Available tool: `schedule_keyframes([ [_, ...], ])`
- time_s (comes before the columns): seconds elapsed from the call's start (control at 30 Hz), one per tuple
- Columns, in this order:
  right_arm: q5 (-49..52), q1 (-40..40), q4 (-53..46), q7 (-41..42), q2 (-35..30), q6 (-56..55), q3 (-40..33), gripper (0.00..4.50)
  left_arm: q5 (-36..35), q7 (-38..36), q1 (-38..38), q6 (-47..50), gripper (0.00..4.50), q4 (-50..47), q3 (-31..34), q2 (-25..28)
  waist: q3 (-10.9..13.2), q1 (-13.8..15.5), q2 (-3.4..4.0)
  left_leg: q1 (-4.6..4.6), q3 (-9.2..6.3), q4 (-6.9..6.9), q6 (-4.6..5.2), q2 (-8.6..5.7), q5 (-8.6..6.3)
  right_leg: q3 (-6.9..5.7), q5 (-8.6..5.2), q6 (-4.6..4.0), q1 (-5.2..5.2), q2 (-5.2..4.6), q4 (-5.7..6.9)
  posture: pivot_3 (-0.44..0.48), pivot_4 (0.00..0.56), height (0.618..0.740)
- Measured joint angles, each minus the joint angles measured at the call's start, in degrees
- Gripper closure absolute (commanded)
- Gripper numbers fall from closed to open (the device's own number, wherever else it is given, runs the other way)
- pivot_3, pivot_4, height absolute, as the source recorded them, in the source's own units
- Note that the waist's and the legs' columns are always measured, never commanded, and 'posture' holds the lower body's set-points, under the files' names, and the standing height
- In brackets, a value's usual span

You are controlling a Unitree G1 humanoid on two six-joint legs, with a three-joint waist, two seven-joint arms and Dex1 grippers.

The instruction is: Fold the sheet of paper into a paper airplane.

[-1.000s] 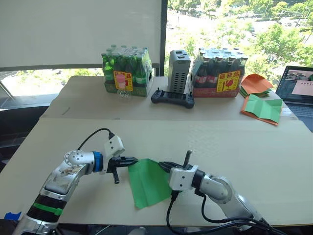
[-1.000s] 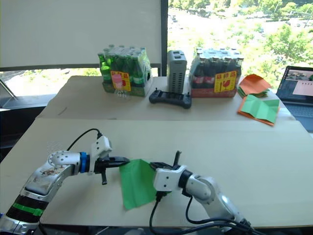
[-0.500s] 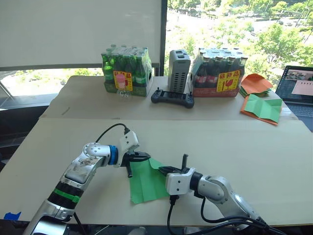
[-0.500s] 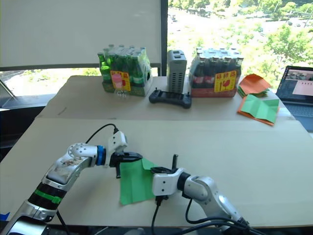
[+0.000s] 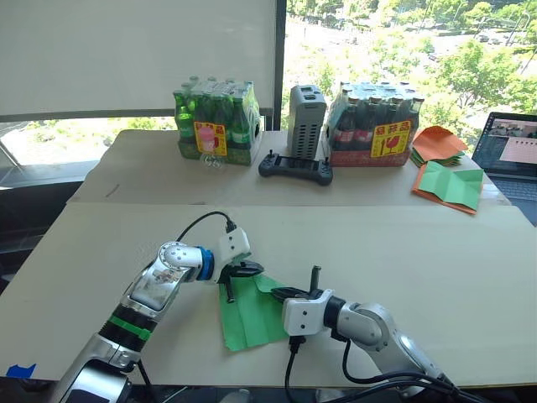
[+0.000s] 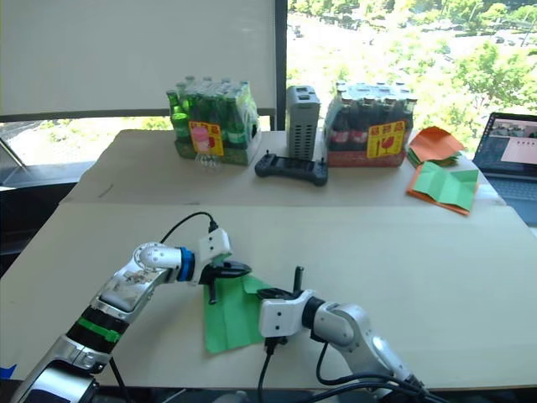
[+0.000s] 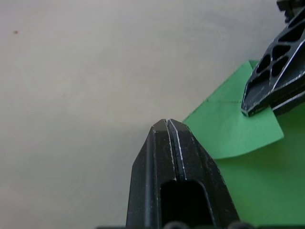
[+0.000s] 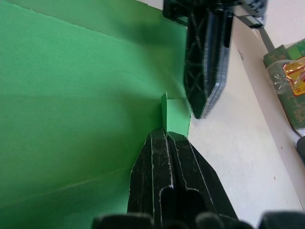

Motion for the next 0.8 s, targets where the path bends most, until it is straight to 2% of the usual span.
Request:
schedule_keyframes([
  [0.47, 0.1, -0.3, -0.3, 2.3, 0.6, 1.0, -0.1, 4.47, 3.0, -1.8, -2.7, -5.4, 4.50, 4.5, -1.9, -0.1, -0.1, 0.0, -0.03, 0.04, 0.01, 0.04, -0.01, -0.01, 0.01, 0.01, 0.00, 0.00, 0.04, -0.01, 0.03, 0.000, 0.150, 0.675],
  [0.6, 2.1, -0.2, -2.0, 4.3, 1.5, 4.7, -0.6, 3.27, 3.5, -2.4, -2.9, -6.2, 4.50, 4.6, -2.2, 0.4, -0.1, -0.1, -0.03, 0.05, 0.01, 0.04, -0.01, 0.01, 0.01, 0.01, 0.00, 0.00, 0.04, 0.01, 0.04, 0.000, 0.150, 0.675],
  [0.7, 9.1, 0.3, -5.2, 7.8, 4.2, 12.2, -3.0, 2.26, 3.9, -2.5, -2.9, -6.6, 4.50, 4.7, -2.4, 0.5, -0.1, -0.1, -0.04, 0.05, 0.00, 0.04, -0.01, 0.03, 0.01, 0.02, 0.00, 0.00, 0.05, 0.02, 0.04, 0.000, 0.150, 0.675],
  [0.8, 17.3, -0.9, -9.4, 12.0, 5.1, 19.6, -5.6, 2.26, 4.3, -2.6, -2.9, -7.3, 4.50, 4.9, -2.4, 0.5, -0.1, -0.2, -0.04, 0.07, 0.00, 0.04, 0.00, 0.03, 0.00, 0.02, 0.00, 0.00, 0.07, 0.02, 0.02, 0.000, 0.150, 0.675],
])
